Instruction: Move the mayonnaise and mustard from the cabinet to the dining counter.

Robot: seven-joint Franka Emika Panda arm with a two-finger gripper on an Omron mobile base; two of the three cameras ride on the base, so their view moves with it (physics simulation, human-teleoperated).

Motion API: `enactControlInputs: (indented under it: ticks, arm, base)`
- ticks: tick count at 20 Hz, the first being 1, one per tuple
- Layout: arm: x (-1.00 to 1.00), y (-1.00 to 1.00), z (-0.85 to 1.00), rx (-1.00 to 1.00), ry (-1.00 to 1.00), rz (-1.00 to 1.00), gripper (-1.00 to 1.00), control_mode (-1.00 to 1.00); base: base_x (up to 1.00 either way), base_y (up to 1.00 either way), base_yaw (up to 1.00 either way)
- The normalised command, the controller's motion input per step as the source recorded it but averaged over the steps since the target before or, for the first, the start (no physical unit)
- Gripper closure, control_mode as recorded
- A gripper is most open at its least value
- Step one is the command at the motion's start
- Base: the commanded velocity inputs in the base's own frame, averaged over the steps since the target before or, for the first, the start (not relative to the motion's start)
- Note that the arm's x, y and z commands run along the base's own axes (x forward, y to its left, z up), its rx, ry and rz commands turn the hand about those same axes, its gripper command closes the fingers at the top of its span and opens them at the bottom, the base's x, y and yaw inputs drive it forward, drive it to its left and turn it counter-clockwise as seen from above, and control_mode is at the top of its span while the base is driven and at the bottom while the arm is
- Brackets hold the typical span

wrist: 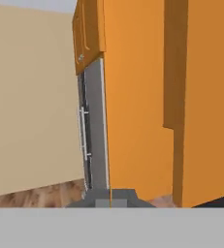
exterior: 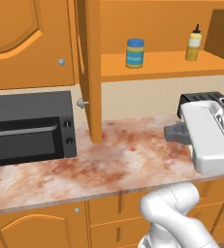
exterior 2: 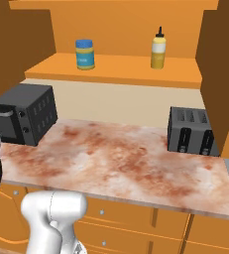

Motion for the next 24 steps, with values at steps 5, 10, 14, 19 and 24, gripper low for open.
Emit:
enactControlInputs:
  ticks: [5, 10, 14, 19, 24]
  arm:
    - [0.44, -0.80, -0.06, -0.08, 0.02, -0.31, 1.00, -1.00]
    - [0.74, -0.52, -0.17, -0.13, 0.00, -0.26, 1.00, -1.00]
    - [0.72, -0.38, -0.21, -0.13, 0.00, -0.29, 1.00, -1.00]
    - [0.66, -0.41, -0.11, -0.17, 0.01, -0.30, 1.00, -1.00]
    - [0.60, -0.27, 0.00, -0.17, 0.10, -0.27, 1.00, -1.00]
  base:
    - [0.00, 0.00, 0.00]
    - [0.00, 0.00, 0.00]
    - [0.00, 0.00, 0.00]
    - [0.00, 0.00, 0.00]
    - [0.00, 0.00, 0.00]
